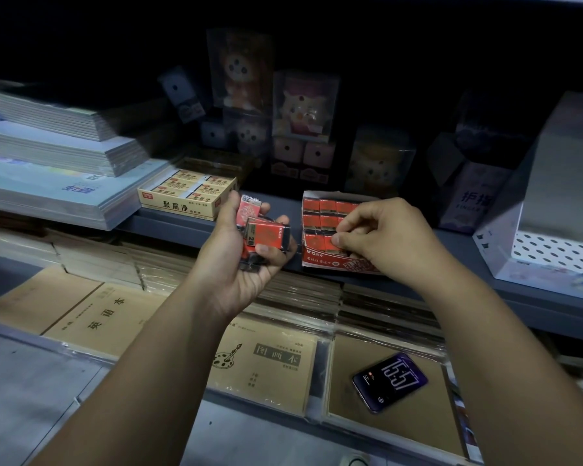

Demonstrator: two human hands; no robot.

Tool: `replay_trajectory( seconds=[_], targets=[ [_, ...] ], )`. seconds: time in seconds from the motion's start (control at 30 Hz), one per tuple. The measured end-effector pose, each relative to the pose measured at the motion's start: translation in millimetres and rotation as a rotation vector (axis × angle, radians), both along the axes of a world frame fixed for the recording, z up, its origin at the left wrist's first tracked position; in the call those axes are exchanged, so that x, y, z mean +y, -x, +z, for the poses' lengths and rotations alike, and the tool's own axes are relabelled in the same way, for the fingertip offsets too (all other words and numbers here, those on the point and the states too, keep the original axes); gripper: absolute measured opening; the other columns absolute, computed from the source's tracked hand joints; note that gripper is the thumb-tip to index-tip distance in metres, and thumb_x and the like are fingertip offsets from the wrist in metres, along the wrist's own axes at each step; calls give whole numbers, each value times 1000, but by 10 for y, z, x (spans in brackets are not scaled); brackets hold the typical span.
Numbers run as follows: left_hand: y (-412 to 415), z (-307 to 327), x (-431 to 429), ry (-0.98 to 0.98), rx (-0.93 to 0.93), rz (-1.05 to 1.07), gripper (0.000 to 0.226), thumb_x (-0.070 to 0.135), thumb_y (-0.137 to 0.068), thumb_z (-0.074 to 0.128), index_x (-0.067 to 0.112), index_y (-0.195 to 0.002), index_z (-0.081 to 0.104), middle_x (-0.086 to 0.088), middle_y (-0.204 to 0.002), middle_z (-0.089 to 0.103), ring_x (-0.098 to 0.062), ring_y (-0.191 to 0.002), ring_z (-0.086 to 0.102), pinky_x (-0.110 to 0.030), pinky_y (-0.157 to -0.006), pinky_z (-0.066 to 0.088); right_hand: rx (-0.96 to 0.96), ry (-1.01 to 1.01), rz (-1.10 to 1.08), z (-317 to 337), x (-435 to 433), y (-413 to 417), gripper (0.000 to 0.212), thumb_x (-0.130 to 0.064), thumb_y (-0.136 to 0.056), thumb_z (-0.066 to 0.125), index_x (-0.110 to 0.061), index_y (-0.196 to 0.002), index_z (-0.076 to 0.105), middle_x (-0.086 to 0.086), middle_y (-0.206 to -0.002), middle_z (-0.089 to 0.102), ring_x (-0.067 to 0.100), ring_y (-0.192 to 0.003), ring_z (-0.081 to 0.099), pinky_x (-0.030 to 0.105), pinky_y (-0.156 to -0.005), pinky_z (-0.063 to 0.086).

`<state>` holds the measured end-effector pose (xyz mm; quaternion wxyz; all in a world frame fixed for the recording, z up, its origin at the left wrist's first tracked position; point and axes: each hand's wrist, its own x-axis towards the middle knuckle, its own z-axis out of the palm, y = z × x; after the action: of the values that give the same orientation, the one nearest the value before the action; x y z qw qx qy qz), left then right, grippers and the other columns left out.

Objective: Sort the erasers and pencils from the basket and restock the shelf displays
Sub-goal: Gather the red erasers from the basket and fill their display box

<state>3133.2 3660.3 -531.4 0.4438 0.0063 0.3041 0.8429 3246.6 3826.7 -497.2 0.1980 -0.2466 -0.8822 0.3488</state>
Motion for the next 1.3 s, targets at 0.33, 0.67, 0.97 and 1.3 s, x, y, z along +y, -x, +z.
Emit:
replay_trajectory(
  seconds=[0.33, 0.67, 0.97, 1.3],
  targets=[
    [-44, 6, 36, 22, 4, 28, 49, 62, -93, 56, 17, -112, 60, -14, -102, 66, -24, -77, 64, -15, -37, 40, 17, -2, -3, 31, 2, -27, 10, -12, -86, 78, -20, -81, 74, -3, -66, 73, 3, -61, 69, 18, -61, 51],
    [-31, -4, 40, 47, 23, 55, 51, 62, -94, 56, 15, -112, 61, -14, -104, 65, -14, -62, 60, -14, -35, 38, 264, 10, 233, 135, -393, 63, 3, -24, -88, 77, -27, -89, 78, -10, -89, 74, 10, -83, 68, 27, -75, 56],
    [-33, 1, 33, 59, 28, 76, 49, 61, -95, 55, 14, -106, 59, -16, -94, 67, -11, -62, 55, -13, -37, 39, 216, 42, 318, 78, -474, 148, 11, -12, -81, 83, -15, -91, 80, 1, -90, 72, 16, -82, 69, 32, -80, 58],
    [-58, 42, 34, 47, 0, 62, 50, 62, -94, 56, 15, -111, 58, -14, -95, 65, -22, -64, 61, -14, -34, 37, 404, 551, 243, 185, -267, 17, 14, 6, -89, 69, -2, -101, 68, 16, -86, 66, 32, -74, 75, 35, -63, 62]
  ],
)
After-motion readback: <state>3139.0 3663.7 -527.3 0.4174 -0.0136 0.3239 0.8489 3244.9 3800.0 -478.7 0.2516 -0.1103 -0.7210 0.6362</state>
